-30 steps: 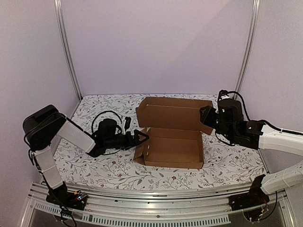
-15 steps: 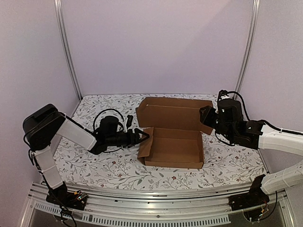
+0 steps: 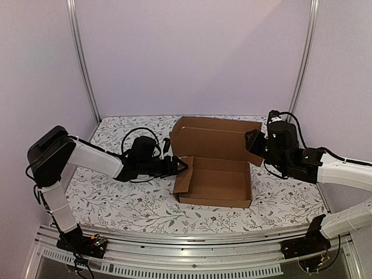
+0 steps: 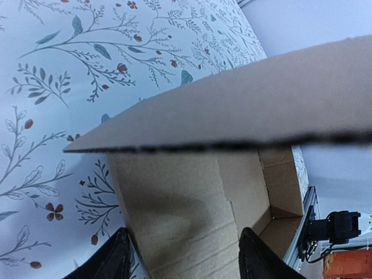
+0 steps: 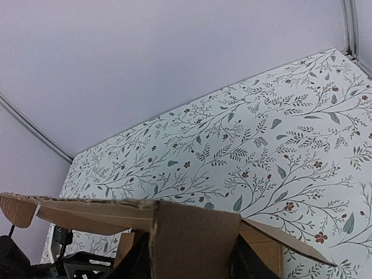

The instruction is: Fold the paper box

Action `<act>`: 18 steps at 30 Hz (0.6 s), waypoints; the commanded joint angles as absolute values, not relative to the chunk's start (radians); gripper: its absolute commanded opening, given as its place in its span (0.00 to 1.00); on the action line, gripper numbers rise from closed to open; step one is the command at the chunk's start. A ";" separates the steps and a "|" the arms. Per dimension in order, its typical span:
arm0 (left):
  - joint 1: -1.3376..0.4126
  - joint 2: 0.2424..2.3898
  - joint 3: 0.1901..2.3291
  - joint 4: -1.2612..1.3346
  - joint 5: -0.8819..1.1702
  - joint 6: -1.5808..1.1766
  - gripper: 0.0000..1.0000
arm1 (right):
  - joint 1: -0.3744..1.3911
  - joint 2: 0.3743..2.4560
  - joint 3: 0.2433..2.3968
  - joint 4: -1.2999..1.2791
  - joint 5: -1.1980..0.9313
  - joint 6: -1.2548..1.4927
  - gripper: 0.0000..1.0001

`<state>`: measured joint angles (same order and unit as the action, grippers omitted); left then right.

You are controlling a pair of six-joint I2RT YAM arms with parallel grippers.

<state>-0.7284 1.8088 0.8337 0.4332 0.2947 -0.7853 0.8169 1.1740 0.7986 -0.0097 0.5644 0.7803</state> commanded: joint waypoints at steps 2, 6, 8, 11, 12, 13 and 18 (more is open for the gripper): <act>-0.773 1.790 0.901 0.242 0.193 -0.695 0.61 | 0.811 1.172 0.805 0.023 0.549 0.774 0.41; -0.797 1.797 0.928 0.182 0.135 -0.669 0.57 | 0.811 1.172 0.797 0.032 0.546 0.777 0.41; -0.805 1.798 0.933 0.171 0.123 -0.665 0.55 | 0.811 1.172 0.793 0.036 0.543 0.780 0.41; -0.812 1.807 0.938 0.164 0.109 -0.663 0.51 | 0.811 1.169 0.788 0.039 0.543 0.782 0.41; -0.814 1.810 0.939 0.161 0.107 -0.663 0.50 | 0.810 1.169 0.786 0.040 0.544 0.782 0.41; -0.816 1.812 0.943 0.154 0.101 -0.661 0.48 | 0.810 1.165 0.786 0.041 0.545 0.781 0.41; -0.839 1.828 0.975 0.119 0.069 -0.651 0.46 | 0.811 1.160 0.781 0.041 0.548 0.779 0.41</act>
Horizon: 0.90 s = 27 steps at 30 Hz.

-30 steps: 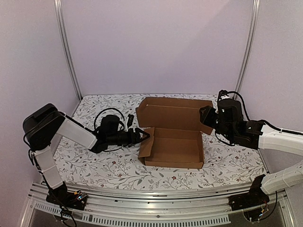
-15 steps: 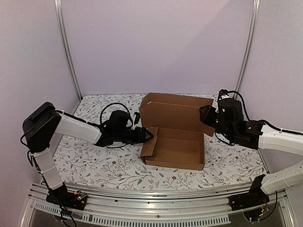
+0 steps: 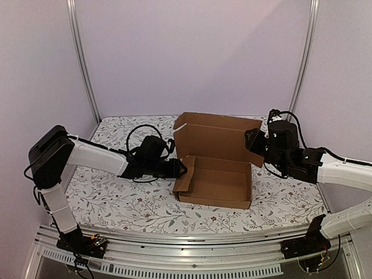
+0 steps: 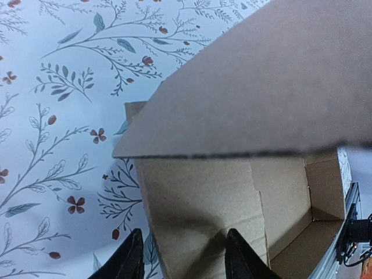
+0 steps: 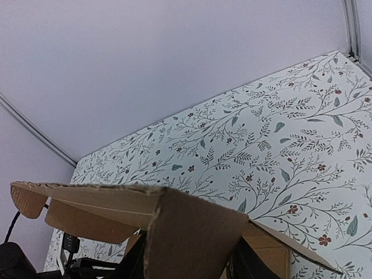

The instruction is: Fold the paper box

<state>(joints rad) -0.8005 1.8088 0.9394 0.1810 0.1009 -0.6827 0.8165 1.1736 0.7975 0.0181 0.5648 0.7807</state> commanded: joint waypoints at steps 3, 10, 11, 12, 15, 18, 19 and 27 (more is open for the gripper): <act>-0.851 1.837 0.995 0.101 0.053 -0.646 0.44 | 0.811 1.158 0.772 0.044 0.546 0.784 0.41; -0.871 1.861 1.013 0.076 0.008 -0.635 0.38 | 0.811 1.129 0.735 0.045 0.552 0.794 0.41; -0.873 1.864 1.015 0.074 0.004 -0.635 0.37 | 0.811 1.122 0.727 0.044 0.556 0.795 0.41; -0.875 1.867 1.017 0.072 0.003 -0.634 0.36 | 0.811 1.114 0.720 0.044 0.559 0.796 0.41; -0.886 1.876 1.026 0.059 -0.025 -0.627 0.34 | 0.811 1.088 0.700 0.040 0.567 0.800 0.41; -0.900 1.886 1.039 0.045 -0.049 -0.617 0.31 | 0.811 1.068 0.684 0.032 0.573 0.806 0.41; -0.905 1.890 1.042 0.042 -0.054 -0.615 0.31 | 0.811 1.064 0.681 0.031 0.574 0.807 0.41; -0.934 1.921 1.078 0.015 -0.070 -0.613 0.20 | 0.811 1.024 0.649 0.023 0.577 0.814 0.41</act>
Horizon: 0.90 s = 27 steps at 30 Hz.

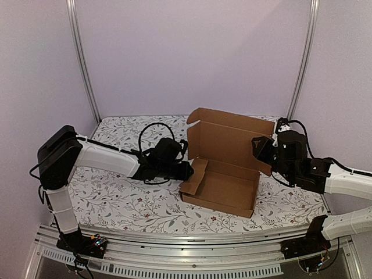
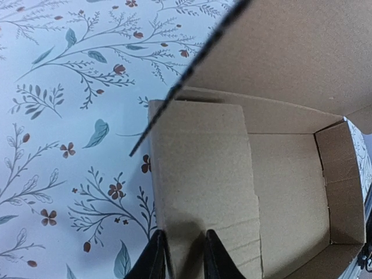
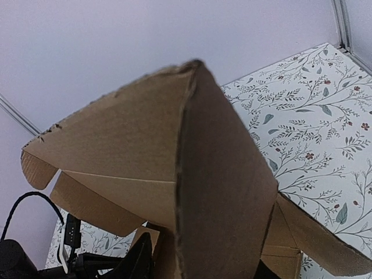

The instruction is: Fold the paper box

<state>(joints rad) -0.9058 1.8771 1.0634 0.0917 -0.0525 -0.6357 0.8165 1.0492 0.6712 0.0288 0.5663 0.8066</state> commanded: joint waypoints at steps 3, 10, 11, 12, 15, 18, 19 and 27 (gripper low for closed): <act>-0.942 1.924 1.088 0.003 -0.078 -0.610 0.18 | 0.811 1.011 0.637 0.021 0.579 0.817 0.41; -0.966 1.934 1.101 -0.045 -0.100 -0.608 0.13 | 0.811 0.990 0.605 0.021 0.575 0.831 0.41; -0.970 1.935 1.102 -0.049 -0.105 -0.609 0.14 | 0.811 0.986 0.601 0.021 0.576 0.832 0.41; -0.974 1.937 1.105 -0.054 -0.111 -0.610 0.17 | 0.811 0.983 0.597 0.021 0.575 0.833 0.41; -0.989 1.939 1.108 -0.072 -0.127 -0.612 0.22 | 0.811 0.969 0.584 0.020 0.578 0.834 0.42; -0.997 1.939 1.098 -0.078 -0.145 -0.620 0.27 | 0.811 0.955 0.569 0.019 0.576 0.841 0.42; -0.998 1.939 1.094 -0.077 -0.150 -0.625 0.29 | 0.811 0.951 0.563 0.018 0.575 0.844 0.42; -1.029 1.918 1.053 -0.048 -0.199 -0.648 0.42 | 0.811 0.914 0.536 0.018 0.572 0.861 0.42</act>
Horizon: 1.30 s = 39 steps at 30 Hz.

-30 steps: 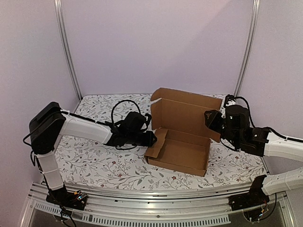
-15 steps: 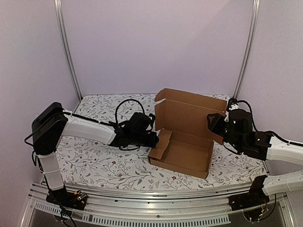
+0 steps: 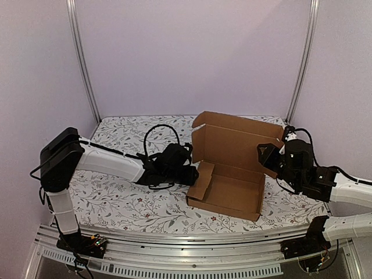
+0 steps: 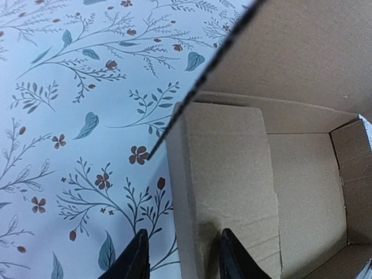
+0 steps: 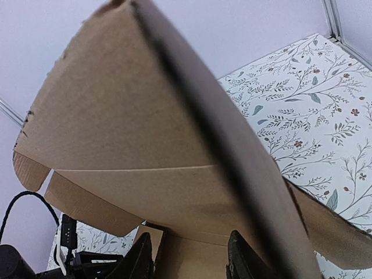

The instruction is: Fold the paper box

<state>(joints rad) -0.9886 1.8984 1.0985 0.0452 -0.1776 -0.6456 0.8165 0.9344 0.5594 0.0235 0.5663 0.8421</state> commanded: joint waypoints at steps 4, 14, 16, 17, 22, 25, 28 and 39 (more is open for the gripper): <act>-1.052 1.916 1.054 -0.048 -0.224 -0.657 0.47 | 0.811 0.908 0.535 0.016 0.568 0.862 0.42; -1.111 1.908 1.060 -0.054 -0.273 -0.667 0.52 | 0.811 0.909 0.533 0.014 0.574 0.866 0.41; -1.118 1.920 1.067 -0.055 -0.271 -0.667 0.51 | 0.811 0.911 0.534 0.014 0.574 0.868 0.41; -1.122 1.926 1.072 -0.056 -0.270 -0.665 0.50 | 0.811 0.913 0.534 0.014 0.574 0.868 0.41; -1.137 1.949 1.097 -0.080 -0.277 -0.653 0.46 | 0.810 0.918 0.531 0.014 0.571 0.869 0.41; -1.156 1.953 1.117 -0.100 -0.300 -0.643 0.45 | 0.811 0.924 0.527 0.015 0.572 0.876 0.41; -1.175 1.966 1.141 -0.124 -0.330 -0.632 0.43 | 0.811 0.932 0.525 0.015 0.572 0.881 0.41; -1.203 2.043 1.204 -0.186 -0.345 -0.617 0.37 | 0.811 0.942 0.524 0.015 0.569 0.883 0.41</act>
<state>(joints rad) -1.1774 1.9728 1.2133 -0.0433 -0.3710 -0.6487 0.8165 0.9337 0.5354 0.0231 0.5663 0.8753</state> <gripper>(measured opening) 0.392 0.413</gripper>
